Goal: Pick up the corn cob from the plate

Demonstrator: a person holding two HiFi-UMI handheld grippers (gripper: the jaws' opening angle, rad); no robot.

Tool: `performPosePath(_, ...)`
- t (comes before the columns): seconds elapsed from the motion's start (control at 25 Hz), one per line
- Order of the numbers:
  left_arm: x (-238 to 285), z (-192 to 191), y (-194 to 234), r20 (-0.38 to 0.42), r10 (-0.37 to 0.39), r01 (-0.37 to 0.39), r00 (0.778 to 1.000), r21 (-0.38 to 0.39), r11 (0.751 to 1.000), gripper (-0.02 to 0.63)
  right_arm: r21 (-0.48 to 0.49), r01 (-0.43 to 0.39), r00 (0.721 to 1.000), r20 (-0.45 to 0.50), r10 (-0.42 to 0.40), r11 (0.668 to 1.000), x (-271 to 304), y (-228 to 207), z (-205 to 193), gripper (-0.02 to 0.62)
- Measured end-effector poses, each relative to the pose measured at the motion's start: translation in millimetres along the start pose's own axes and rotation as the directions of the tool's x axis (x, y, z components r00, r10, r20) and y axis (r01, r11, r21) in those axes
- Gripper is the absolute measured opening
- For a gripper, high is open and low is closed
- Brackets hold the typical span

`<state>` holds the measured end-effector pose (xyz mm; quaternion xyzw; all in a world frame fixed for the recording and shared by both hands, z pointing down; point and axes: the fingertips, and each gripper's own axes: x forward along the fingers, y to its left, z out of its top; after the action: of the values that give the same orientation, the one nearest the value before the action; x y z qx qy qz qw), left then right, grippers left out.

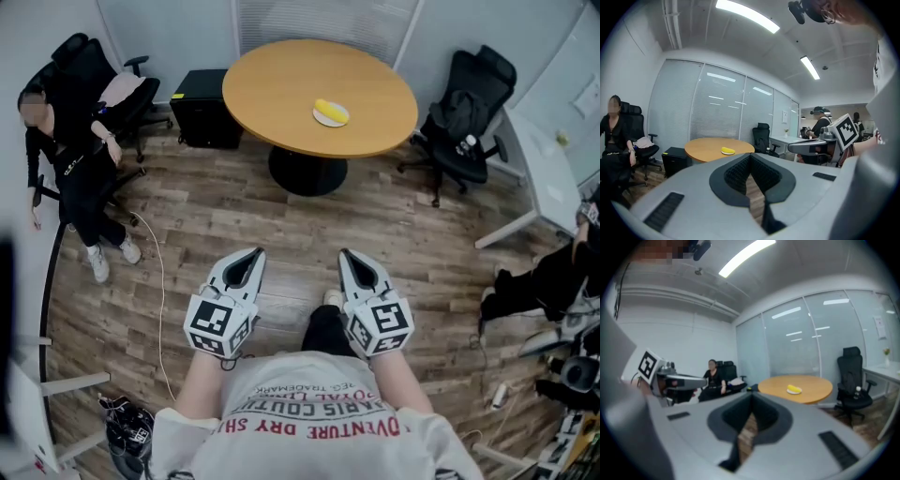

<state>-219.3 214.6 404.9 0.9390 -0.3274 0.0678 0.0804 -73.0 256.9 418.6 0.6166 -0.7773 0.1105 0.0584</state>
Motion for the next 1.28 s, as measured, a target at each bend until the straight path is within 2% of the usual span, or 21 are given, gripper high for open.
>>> performPosePath(0.2,61.6,14.0,5.2,0.007,0.061,-0.061,0.998,0.014,0.998,0.035,-0.06,-0.064,0.998,0.001,0.065,0.996,44.1,-55.3,14.5,0.025)
performPosePath(0.44,161.0,37.4,5.8,0.015,0.121,-0.121,0.993,0.005,0.993,0.035,-0.055,-0.135,0.991,-0.005,0.135,0.989,95.3,-148.8,44.2,0.025)
performPosePath(0.64,236.0,58.0,-2.4,0.033,0.144,-0.146,0.989,0.035,0.989,0.035,-0.071,-0.179,0.984,-0.021,0.178,0.981,130.0,-218.1,59.7,0.025)
performPosePath(0.84,286.4,61.3,2.7,0.028,0.174,-0.174,0.984,0.0,0.985,0.035,-0.065,-0.215,0.976,-0.038,0.213,0.975,162.1,-260.9,66.1,0.025)
performPosePath(1.04,318.8,58.4,20.5,-0.004,0.189,-0.189,0.982,-0.007,0.982,0.035,-0.035,-0.225,0.973,-0.059,0.222,0.974,191.4,-283.7,65.4,0.025)
performPosePath(1.28,369.0,55.4,59.8,-0.026,0.155,-0.155,0.988,-0.008,0.988,0.035,-0.032,-0.206,0.976,-0.084,0.202,0.978,241.8,-303.9,65.1,0.025)
